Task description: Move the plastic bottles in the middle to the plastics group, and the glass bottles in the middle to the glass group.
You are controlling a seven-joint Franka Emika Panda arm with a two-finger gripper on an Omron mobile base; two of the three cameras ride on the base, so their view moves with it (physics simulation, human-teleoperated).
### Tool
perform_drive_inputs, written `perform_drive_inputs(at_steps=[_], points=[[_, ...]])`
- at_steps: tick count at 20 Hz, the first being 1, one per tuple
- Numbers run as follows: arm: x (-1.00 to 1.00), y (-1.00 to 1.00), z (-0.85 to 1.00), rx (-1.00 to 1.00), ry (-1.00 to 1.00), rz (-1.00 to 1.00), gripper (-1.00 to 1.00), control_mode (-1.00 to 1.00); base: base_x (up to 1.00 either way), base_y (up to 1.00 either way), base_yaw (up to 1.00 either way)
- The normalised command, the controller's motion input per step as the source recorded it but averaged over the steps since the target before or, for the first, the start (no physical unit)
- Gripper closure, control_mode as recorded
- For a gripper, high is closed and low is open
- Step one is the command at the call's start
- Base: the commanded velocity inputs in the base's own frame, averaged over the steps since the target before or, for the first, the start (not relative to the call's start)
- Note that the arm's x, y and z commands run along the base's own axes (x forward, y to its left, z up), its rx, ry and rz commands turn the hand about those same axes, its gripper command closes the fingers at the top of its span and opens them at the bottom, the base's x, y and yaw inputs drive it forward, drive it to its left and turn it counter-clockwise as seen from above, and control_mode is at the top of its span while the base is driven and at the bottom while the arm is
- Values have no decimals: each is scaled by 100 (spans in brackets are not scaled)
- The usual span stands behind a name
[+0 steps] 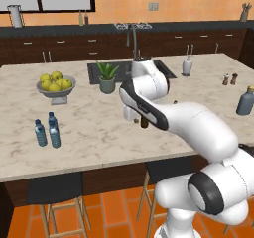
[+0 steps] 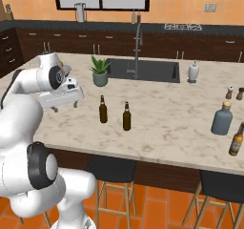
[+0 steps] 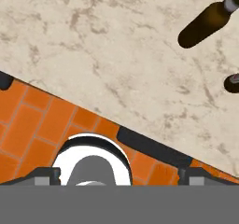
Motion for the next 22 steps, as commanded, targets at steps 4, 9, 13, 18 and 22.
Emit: perform_drive_inputs(at_steps=[4, 9, 13, 18, 22], points=[[0, -100, 58, -9, 3, -9, -100, -100, 0, 0, 0], [0, -100, 1, 17, -1, -8, -100, -100, 0, 0, 0], [0, -100, -2, 27, -4, -7, -100, -100, 0, 0, 0], [0, -92, -6, 13, -5, -3, -100, -100, 0, 0, 0], [25, -29, -2, -4, -6, -1, -100, -100, 0, 0, 0]])
